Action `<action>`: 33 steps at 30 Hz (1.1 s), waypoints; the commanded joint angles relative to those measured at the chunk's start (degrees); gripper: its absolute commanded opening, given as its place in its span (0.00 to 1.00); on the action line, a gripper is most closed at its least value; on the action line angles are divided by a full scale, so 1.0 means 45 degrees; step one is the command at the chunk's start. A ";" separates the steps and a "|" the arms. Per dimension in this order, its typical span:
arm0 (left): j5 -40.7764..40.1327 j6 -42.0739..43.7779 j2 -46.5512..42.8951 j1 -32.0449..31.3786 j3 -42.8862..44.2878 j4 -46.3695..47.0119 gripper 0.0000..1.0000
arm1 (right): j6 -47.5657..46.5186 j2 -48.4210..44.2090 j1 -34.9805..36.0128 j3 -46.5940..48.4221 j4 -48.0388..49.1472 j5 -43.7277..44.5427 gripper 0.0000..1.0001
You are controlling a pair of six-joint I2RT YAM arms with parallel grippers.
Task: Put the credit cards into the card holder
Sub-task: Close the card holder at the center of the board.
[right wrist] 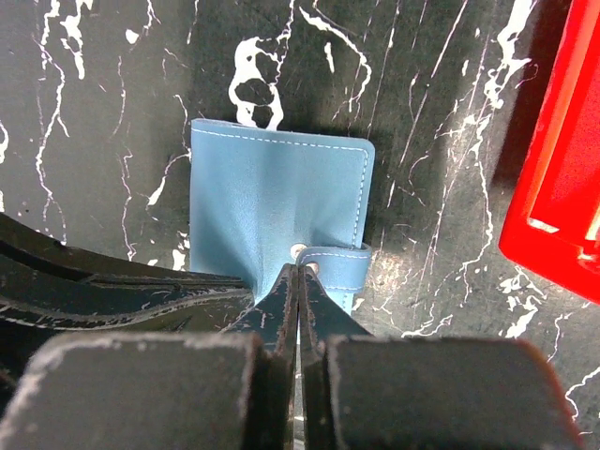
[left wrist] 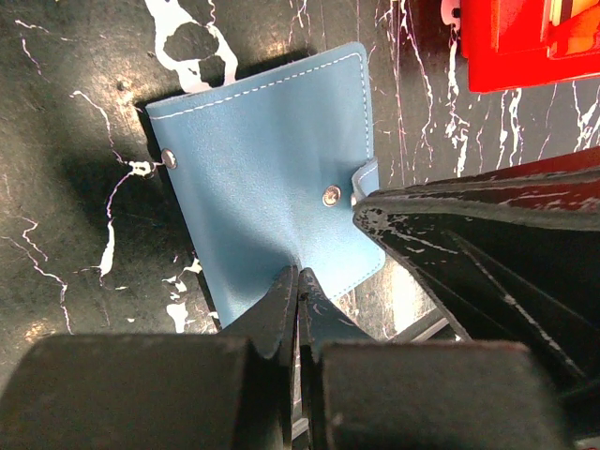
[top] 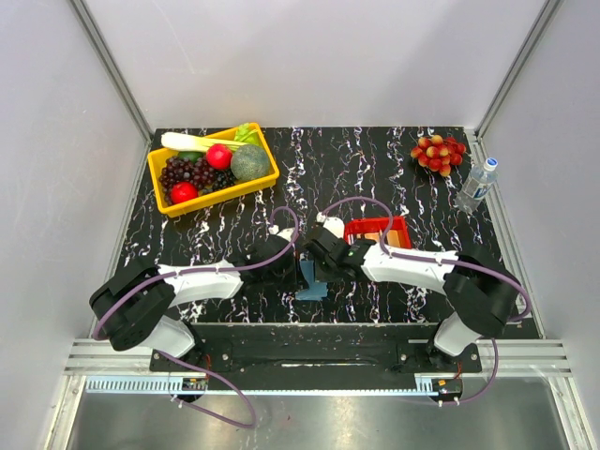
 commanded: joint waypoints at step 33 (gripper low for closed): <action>0.0106 0.0125 0.0305 -0.0096 -0.0500 0.0160 0.00 | 0.0283 0.0804 -0.0591 -0.0153 0.0965 -0.0896 0.00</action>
